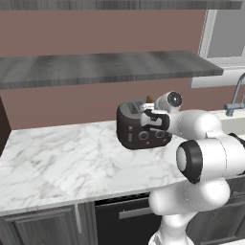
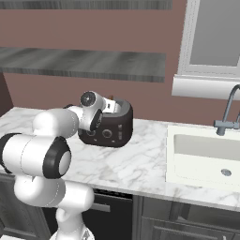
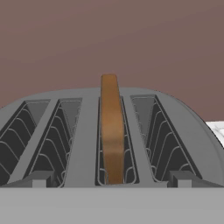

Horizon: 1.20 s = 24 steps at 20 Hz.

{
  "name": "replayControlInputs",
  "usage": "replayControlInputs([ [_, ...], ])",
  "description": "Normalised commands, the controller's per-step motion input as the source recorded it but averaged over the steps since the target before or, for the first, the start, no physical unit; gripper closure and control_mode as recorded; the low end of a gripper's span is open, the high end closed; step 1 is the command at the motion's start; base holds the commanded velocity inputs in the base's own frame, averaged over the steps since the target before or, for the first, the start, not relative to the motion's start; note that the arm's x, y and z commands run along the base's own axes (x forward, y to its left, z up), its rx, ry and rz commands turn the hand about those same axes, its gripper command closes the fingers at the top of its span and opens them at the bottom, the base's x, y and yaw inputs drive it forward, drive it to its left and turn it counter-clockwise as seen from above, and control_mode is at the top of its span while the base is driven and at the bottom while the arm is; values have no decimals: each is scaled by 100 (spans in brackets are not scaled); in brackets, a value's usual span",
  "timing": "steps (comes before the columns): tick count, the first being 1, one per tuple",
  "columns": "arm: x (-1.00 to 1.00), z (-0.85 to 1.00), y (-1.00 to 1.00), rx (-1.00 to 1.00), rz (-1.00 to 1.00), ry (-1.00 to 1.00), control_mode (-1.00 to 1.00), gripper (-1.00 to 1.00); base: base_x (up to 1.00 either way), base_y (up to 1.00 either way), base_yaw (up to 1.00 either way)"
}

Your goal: Start the toaster. Once the lever pops up, take the bread to the plate on the dining counter.

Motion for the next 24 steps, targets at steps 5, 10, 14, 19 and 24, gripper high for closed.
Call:
replayControlInputs([
  [5, 0, 0, 0, 0, 0, 0, -100, -100, 0, 0, 0],
  [10, 0, 0, 0, 0, 0, 0, -100, -100, 0, 0, 0],
  [14, 0, 0, 0, 0, 0, 0, -100, -100, 0, 0, 0],
  [19, 0, 0, 0, 0, 0, 0, -100, -100, 0, 0, 0],
  [24, 0, 0, 0, 0, 0, 0, -100, -100, 0, 0, 0],
])
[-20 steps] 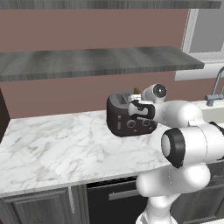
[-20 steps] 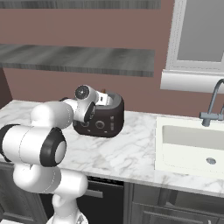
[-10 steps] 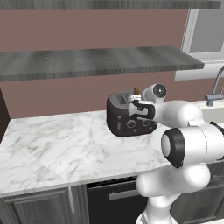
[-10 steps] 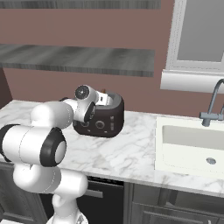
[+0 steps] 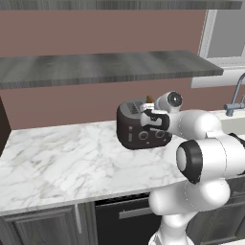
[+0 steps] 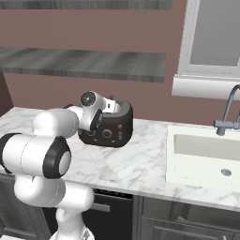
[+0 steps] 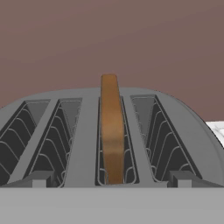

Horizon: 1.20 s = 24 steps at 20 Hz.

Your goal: Start the toaster. Once the lever pops up, take the bread to the plate on the dining counter.

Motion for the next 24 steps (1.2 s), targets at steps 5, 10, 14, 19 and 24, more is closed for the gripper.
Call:
replayControlInputs([
  [5, 7, 0, 0, 0, 0, 0, -100, -100, 0, 0, 0],
  [10, 13, 0, 0, 0, 0, 0, -100, -100, 0, 0, 0],
  [14, 12, 0, 0, 0, 0, 0, -100, -100, 0, 0, 0],
  [19, 7, 0, 0, 0, 0, 0, -100, -100, 0, 0, 0],
  [24, 5, 0, 0, 0, 0, 0, -100, -100, 0, 0, 0],
])
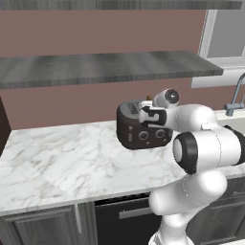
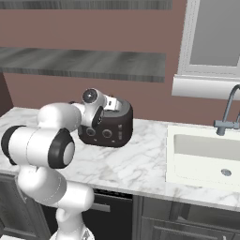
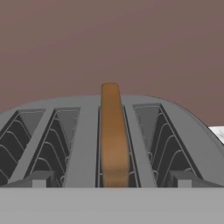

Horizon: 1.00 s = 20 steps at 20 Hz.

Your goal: Start the toaster. Once the lever pops up, take the bread to the plate on the dining counter.

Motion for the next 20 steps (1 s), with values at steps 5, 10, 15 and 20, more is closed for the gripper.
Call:
replayControlInputs([
  [5, 6, 0, 0, 0, 0, 0, -100, -100, 0, 0, 0],
  [10, 7, 0, 0, 0, 0, 0, -100, -100, 0, 0, 0],
  [15, 1, 0, 0, 0, 0, 0, -100, -100, 0, 0, 0],
  [20, 0, 0, 0, 0, 0, 0, -100, -100, 0, 0, 0],
])
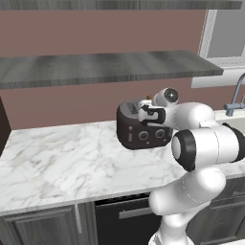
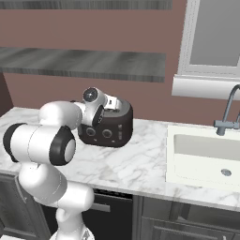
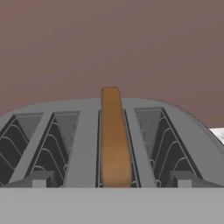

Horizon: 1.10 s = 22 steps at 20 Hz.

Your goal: Start the toaster. Once the lever pops up, take the bread to the plate on the dining counter.

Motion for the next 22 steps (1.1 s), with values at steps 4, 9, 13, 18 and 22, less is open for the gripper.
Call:
replayControlInputs([
  [4, 1, 0, 0, 0, 0, 0, -100, -100, 0, 0, 0],
  [9, 5, 0, 0, 0, 0, 0, -100, -100, 0, 0, 0],
  [13, 5, 0, 0, 0, 0, 0, -100, -100, 0, 0, 0],
  [18, 0, 0, 0, 0, 0, 0, -100, -100, 0, 0, 0],
  [22, 0, 0, 0, 0, 0, 0, -100, 100, 0, 0, 0],
])
